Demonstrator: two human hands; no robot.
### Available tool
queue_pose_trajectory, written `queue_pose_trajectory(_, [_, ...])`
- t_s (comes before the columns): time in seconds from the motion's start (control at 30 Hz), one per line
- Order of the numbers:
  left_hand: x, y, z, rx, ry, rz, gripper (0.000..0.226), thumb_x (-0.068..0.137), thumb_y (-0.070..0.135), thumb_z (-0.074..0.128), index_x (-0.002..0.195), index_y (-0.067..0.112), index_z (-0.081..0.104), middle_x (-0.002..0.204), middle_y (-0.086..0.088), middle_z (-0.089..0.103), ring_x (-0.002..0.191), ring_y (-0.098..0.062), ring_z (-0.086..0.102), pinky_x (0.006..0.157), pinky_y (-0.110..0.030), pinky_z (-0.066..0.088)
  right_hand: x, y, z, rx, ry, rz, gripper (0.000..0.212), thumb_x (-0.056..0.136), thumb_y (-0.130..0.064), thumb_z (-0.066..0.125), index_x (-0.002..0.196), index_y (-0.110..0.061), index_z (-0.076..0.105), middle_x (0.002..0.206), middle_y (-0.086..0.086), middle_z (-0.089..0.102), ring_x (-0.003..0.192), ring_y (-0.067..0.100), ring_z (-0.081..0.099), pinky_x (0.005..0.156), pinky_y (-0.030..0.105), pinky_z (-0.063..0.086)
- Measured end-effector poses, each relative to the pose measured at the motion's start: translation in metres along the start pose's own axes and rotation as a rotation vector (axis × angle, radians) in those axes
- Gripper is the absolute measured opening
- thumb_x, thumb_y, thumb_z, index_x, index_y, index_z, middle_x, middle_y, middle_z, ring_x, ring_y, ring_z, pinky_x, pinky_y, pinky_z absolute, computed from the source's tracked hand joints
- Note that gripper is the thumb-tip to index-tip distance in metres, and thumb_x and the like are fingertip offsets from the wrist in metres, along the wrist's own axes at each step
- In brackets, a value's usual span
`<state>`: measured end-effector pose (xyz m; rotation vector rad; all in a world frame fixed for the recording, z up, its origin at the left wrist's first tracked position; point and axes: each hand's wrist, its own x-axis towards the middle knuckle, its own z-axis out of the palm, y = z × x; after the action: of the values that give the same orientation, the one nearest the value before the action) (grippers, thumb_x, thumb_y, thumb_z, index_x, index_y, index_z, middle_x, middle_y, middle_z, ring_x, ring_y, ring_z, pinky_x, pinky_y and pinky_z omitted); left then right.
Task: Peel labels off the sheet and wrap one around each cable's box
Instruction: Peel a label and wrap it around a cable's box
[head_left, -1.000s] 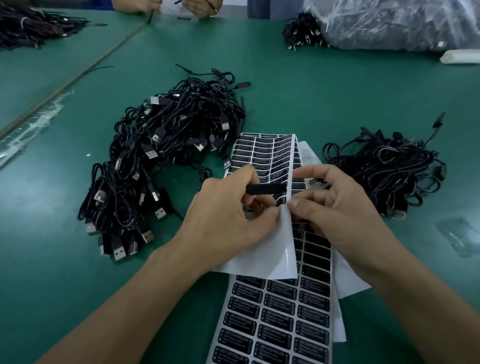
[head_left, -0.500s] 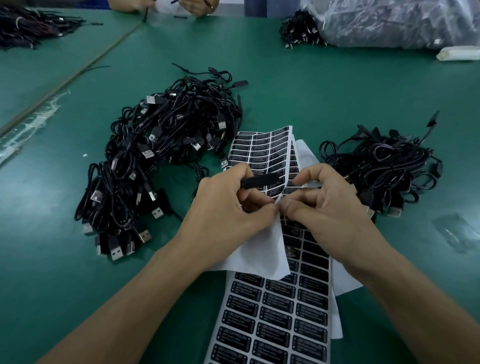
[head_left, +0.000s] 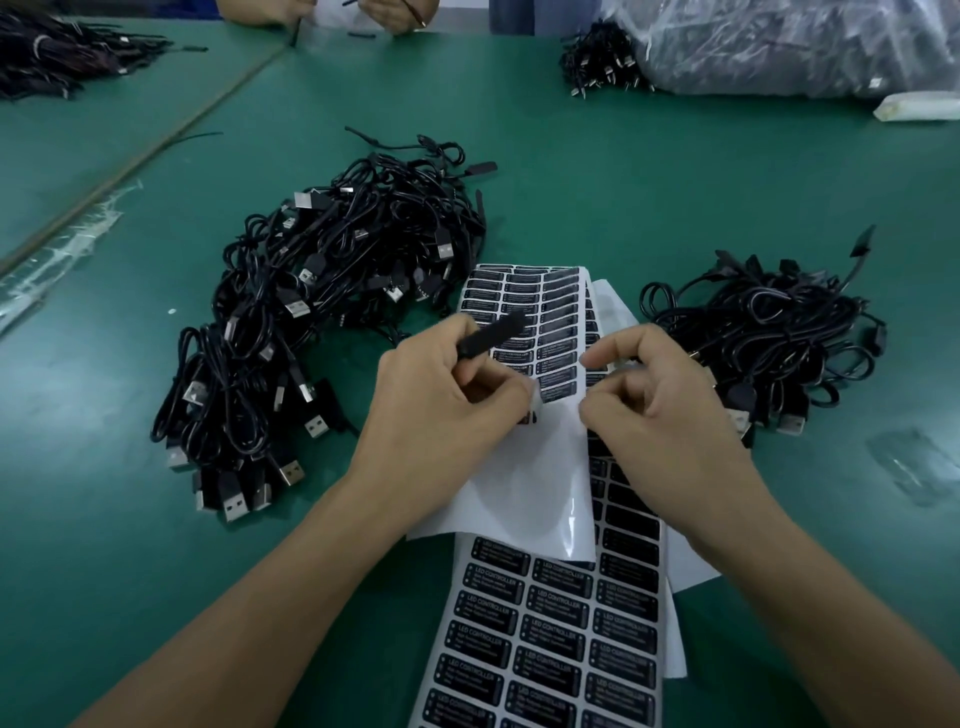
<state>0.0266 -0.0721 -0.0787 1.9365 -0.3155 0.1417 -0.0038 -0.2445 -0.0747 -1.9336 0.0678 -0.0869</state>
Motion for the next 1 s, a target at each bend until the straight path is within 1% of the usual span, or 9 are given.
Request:
queue_pose_trajectory(0.13, [0.001, 0.007, -0.006, -0.071, 0.123, -0.036, 0.034, 0.079, 0.016, 0.07, 0.068, 0.011, 0.038, 0.073, -0.005, 0.074, 0.075, -0.037, 0.069, 0.072, -0.052, 0.058, -0.004, -0.001, 0.001, -0.219, 0.058, -0.052, 0.02, 0.089, -0.011, 0.052, 0.09, -0.032, 0.055, 0.053, -0.014, 0.055, 0.046, 0.002, 0.046, 0.045, 0.011, 0.037])
queue_pose_trajectory(0.23, [0.001, 0.007, -0.009, -0.095, 0.16, -0.064, 0.042, 0.08, 0.014, 0.072, 0.07, 0.014, 0.032, 0.073, -0.007, 0.073, 0.072, -0.031, 0.073, 0.064, -0.046, 0.058, -0.005, 0.001, 0.003, -0.409, 0.082, -0.059, 0.019, 0.09, -0.018, 0.054, 0.102, -0.033, 0.056, 0.07, -0.009, 0.051, 0.063, 0.003, 0.046, 0.052, 0.015, 0.033])
queue_pose_trajectory(0.37, [0.001, 0.007, -0.008, -0.079, 0.168, -0.076, 0.039, 0.075, 0.019, 0.072, 0.064, 0.028, 0.035, 0.068, -0.003, 0.072, 0.069, -0.029, 0.072, 0.061, -0.042, 0.056, -0.011, 0.0, 0.01, -0.599, 0.095, -0.111, 0.042, 0.089, -0.034, 0.058, 0.131, -0.038, 0.048, 0.1, -0.013, 0.032, 0.094, -0.024, 0.034, 0.063, 0.012, 0.028])
queue_pose_trajectory(0.4, [0.001, 0.008, -0.008, -0.07, 0.171, -0.075, 0.035, 0.074, 0.02, 0.071, 0.06, 0.034, 0.042, 0.068, -0.002, 0.072, 0.069, -0.03, 0.072, 0.062, -0.043, 0.057, -0.013, -0.001, 0.011, -0.613, 0.103, -0.141, 0.045, 0.089, -0.037, 0.06, 0.132, -0.037, 0.047, 0.104, -0.011, 0.031, 0.095, -0.022, 0.035, 0.064, 0.015, 0.03])
queue_pose_trajectory(0.47, [0.001, 0.008, -0.007, -0.055, 0.17, -0.069, 0.036, 0.074, 0.02, 0.07, 0.057, 0.043, 0.049, 0.066, 0.0, 0.072, 0.068, -0.028, 0.072, 0.063, -0.042, 0.059, -0.014, -0.001, 0.011, -0.648, 0.116, -0.177, 0.048, 0.086, -0.041, 0.065, 0.131, -0.034, 0.049, 0.104, -0.01, 0.031, 0.09, -0.008, 0.041, 0.066, 0.021, 0.034])
queue_pose_trajectory(0.57, [0.002, 0.007, -0.008, -0.037, 0.178, -0.061, 0.035, 0.073, 0.021, 0.071, 0.056, 0.042, 0.048, 0.065, -0.001, 0.071, 0.068, -0.029, 0.072, 0.065, -0.048, 0.06, -0.012, -0.002, 0.009, -0.669, 0.128, -0.211, 0.04, 0.085, -0.04, 0.07, 0.121, -0.031, 0.057, 0.099, -0.01, 0.038, 0.084, 0.003, 0.043, 0.068, 0.011, 0.03])
queue_pose_trajectory(0.77, [0.003, 0.007, -0.004, -0.045, 0.182, -0.045, 0.044, 0.072, 0.023, 0.074, 0.063, 0.03, 0.031, 0.064, -0.003, 0.071, 0.072, -0.04, 0.07, 0.069, -0.058, 0.057, -0.012, -0.009, 0.018, -0.563, 0.234, -0.439, 0.02, 0.079, -0.025, 0.082, 0.084, -0.02, 0.062, 0.078, -0.013, 0.044, 0.063, 0.001, 0.044, 0.062, 0.012, 0.036])
queue_pose_trajectory(0.83, [0.003, 0.007, -0.003, -0.057, 0.174, -0.038, 0.044, 0.072, 0.022, 0.074, 0.065, 0.024, 0.031, 0.064, -0.004, 0.071, 0.072, -0.041, 0.07, 0.07, -0.058, 0.057, -0.012, -0.009, 0.02, -0.568, 0.262, -0.451, 0.019, 0.078, -0.023, 0.083, 0.081, -0.018, 0.065, 0.078, -0.01, 0.049, 0.058, 0.008, 0.047, 0.055, 0.019, 0.036])
queue_pose_trajectory(1.0, [0.004, 0.007, 0.0, -0.057, 0.163, -0.025, 0.047, 0.071, 0.023, 0.075, 0.066, 0.021, 0.029, 0.062, -0.005, 0.07, 0.071, -0.038, 0.071, 0.071, -0.058, 0.057, -0.008, -0.007, 0.023, -0.568, 0.288, -0.444, 0.012, 0.079, -0.018, 0.082, 0.081, -0.014, 0.071, 0.075, -0.007, 0.054, 0.065, 0.008, 0.049, 0.057, 0.015, 0.032])
